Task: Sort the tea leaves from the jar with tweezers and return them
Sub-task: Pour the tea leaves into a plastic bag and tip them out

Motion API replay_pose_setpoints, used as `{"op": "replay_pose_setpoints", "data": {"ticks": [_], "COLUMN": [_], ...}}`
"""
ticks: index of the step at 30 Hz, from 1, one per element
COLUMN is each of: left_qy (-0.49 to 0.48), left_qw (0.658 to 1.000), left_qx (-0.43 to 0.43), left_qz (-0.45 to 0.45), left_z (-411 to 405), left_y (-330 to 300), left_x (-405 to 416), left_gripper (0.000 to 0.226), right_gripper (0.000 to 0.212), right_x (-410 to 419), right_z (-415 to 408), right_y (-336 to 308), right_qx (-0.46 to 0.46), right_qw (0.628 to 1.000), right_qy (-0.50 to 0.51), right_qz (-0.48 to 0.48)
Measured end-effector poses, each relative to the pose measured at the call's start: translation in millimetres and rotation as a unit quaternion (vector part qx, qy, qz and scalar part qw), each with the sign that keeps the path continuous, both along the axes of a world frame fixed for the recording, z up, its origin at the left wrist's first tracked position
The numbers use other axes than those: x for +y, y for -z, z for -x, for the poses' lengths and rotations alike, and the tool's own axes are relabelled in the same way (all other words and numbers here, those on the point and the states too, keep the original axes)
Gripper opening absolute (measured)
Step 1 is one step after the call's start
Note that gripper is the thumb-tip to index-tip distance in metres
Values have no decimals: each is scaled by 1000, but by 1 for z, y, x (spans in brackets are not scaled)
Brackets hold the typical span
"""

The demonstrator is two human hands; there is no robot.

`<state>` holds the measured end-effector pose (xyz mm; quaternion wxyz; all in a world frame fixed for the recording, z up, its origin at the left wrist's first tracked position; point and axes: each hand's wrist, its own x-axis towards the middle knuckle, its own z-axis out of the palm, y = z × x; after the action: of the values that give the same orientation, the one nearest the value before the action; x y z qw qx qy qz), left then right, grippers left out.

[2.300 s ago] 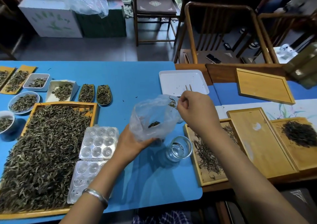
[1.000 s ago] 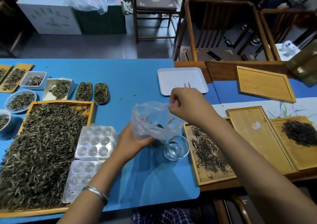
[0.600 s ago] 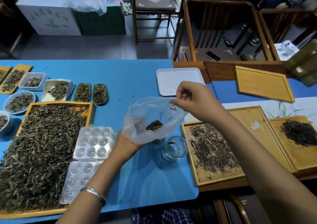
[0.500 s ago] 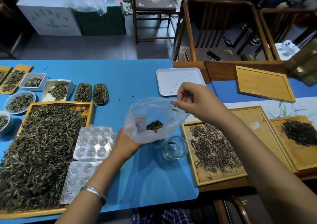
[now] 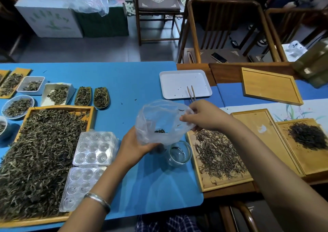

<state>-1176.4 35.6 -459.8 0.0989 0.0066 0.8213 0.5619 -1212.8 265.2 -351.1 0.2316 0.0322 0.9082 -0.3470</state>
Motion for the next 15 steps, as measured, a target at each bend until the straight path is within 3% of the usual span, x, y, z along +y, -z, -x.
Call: {"op": "replay_pose_setpoints", "data": {"ticks": [2, 6, 8, 10, 15], "left_qy": [4, 14, 16, 14, -7], "left_qw": [1000, 1000, 1000, 1000, 1000], "left_qx": [2, 0, 3, 6, 6], "left_qz": [6, 17, 18, 12, 2], "left_z": [0, 2, 3, 2, 3], "left_y": [2, 8, 7, 2, -6], "left_x": [0, 0, 1, 3, 5], "left_gripper": [48, 54, 54, 48, 51], "right_gripper": [26, 15, 13, 13, 33], "right_x": [-2, -3, -2, -1, 6], "right_z": [-1, -1, -2, -2, -9], "right_y": [4, 6, 5, 3, 1], "right_qx": [30, 144, 167, 174, 141], "right_qw": [999, 976, 967, 971, 985], "right_qy": [32, 35, 37, 34, 90], "right_qz": [-10, -158, -187, -159, 48]}}
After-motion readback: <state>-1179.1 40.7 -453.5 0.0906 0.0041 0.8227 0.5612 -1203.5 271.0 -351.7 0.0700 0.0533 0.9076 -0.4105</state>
